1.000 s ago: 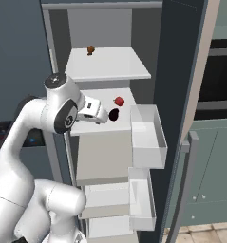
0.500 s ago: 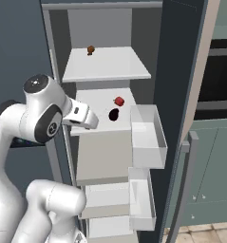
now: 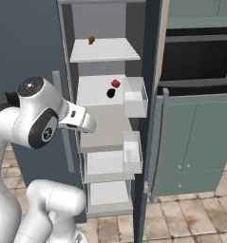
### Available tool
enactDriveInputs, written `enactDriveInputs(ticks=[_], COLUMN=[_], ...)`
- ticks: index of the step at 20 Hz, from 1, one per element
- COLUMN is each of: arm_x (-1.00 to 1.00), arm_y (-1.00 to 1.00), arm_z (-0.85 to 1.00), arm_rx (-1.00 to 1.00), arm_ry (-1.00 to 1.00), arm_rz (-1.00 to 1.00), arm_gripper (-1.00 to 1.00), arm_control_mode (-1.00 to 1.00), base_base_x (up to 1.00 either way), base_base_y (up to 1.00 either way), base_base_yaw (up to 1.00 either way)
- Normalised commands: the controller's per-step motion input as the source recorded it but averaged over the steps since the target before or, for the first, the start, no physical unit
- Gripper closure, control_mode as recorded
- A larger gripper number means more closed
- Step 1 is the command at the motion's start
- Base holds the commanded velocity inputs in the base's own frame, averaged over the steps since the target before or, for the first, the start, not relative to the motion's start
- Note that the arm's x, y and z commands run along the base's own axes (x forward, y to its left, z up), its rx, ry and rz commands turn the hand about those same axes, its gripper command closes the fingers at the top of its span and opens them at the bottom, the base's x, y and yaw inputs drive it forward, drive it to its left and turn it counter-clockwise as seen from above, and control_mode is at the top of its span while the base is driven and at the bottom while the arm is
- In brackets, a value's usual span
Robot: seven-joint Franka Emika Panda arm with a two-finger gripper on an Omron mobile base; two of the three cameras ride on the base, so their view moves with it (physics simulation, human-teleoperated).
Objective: Transport the chicken drumstick and eggplant to the fridge. Place the chicken drumstick on the rack containing meat and place the eggplant on the rack containing the vegetable, ensuring meats and vegetables are on different racks.
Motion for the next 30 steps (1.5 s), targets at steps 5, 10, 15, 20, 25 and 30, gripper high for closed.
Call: enactDriveInputs(ticks=[5,10,15,20,25,30], arm_x=[0.0,0.0,0.0,0.0,0.0,0.0], arm_y=[0.0,0.0,0.0,0.0,0.0,0.0], arm_z=[0.0,0.0,0.0,0.0,0.0,0.0], arm_rx=[0.0,0.0,0.0,0.0,0.0,0.0], arm_ry=[0.0,0.0,0.0,0.0,0.0,0.0], arm_rz=[0.0,0.0,0.0,0.0,0.0,0.0], arm_gripper=[-1.0,-1.0,-1.0,-1.0,-1.0,-1.0], arm_control_mode=[1.0,1.0,1.0,1.0,1.0,1.0], base_base_x=[-0.94,-0.43,0.0,0.0,0.28,0.98], base_base_y=[-0.45,-0.38,-0.09,-0.15,-0.18,-0.09], base_base_yaw=[-0.47,-0.57,-0.87,-0.87,-0.62,-0.28])
